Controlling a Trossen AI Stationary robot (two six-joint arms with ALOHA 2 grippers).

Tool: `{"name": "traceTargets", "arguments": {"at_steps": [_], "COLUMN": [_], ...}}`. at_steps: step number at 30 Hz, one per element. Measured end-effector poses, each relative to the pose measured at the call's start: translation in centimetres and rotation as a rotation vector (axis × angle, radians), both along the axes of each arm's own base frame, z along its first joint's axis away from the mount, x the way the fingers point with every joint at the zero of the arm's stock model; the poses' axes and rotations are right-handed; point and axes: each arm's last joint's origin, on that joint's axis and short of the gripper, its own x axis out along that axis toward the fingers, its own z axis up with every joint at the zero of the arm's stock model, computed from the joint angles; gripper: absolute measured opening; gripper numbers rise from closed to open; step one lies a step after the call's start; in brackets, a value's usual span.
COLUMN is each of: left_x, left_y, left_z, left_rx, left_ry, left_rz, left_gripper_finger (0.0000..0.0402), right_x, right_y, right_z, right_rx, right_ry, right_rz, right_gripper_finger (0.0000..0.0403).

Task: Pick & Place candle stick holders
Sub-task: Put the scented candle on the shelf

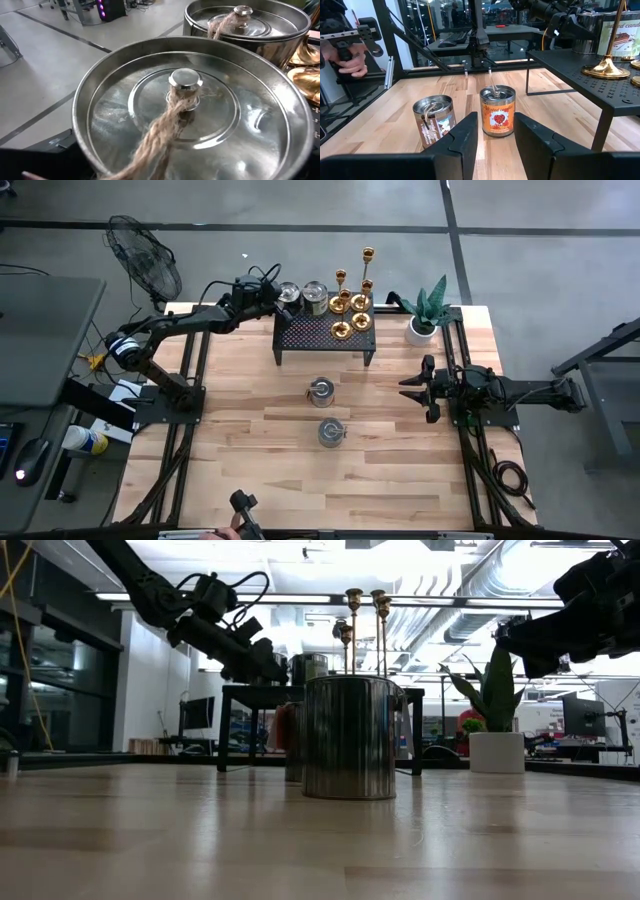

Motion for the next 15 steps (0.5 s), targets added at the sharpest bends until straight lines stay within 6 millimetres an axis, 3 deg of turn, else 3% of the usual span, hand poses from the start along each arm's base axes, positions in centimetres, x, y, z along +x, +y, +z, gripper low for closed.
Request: {"name": "traceTargets", "arguments": {"at_steps": [15], "left_x": [-0.11], "left_y": [-0.13], "left_z": [-0.39], "left_rx": [-0.040], "left_ry": [0.023], "left_rz": [0.000], "left_gripper_finger": [0.0383], "right_x": [0.00], "right_y": [0.00], "right_z": [0.01], "right_rx": [0.000], "right_ry": [0.000], "right_rz": [0.000], "right_gripper_finger": [0.0117]}}
